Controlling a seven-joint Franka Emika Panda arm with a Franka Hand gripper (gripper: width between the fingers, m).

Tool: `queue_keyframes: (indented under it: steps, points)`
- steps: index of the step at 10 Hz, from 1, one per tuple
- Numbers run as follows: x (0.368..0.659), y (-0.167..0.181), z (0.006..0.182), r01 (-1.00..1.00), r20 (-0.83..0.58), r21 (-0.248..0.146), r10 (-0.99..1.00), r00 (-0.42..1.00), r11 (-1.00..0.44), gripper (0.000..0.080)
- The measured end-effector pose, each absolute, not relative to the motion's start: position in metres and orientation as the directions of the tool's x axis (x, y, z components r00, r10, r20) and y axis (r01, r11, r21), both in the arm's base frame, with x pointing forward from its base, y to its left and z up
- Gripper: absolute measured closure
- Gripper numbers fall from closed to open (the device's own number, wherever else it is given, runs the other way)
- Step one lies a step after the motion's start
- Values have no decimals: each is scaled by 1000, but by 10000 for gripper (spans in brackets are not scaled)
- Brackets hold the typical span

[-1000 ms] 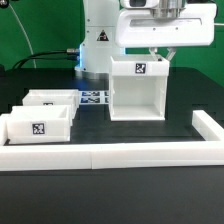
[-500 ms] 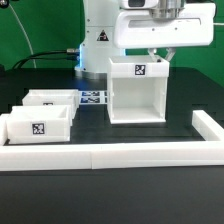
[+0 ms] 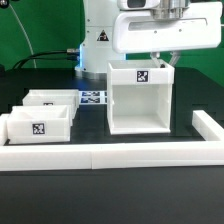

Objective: Assemble drawer

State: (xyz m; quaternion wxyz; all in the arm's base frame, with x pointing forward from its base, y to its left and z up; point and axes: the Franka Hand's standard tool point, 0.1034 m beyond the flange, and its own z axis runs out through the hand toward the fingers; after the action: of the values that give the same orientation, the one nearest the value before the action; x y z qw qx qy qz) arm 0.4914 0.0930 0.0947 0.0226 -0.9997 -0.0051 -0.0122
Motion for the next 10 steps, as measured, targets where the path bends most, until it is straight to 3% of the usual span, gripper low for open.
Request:
queue_keyframes:
  steps: [7,10]
  points:
    - [580,102,97,17,125,-71,8,992,-997,762]
    - [584,104,98,15,132,-73,5,991,-997,762]
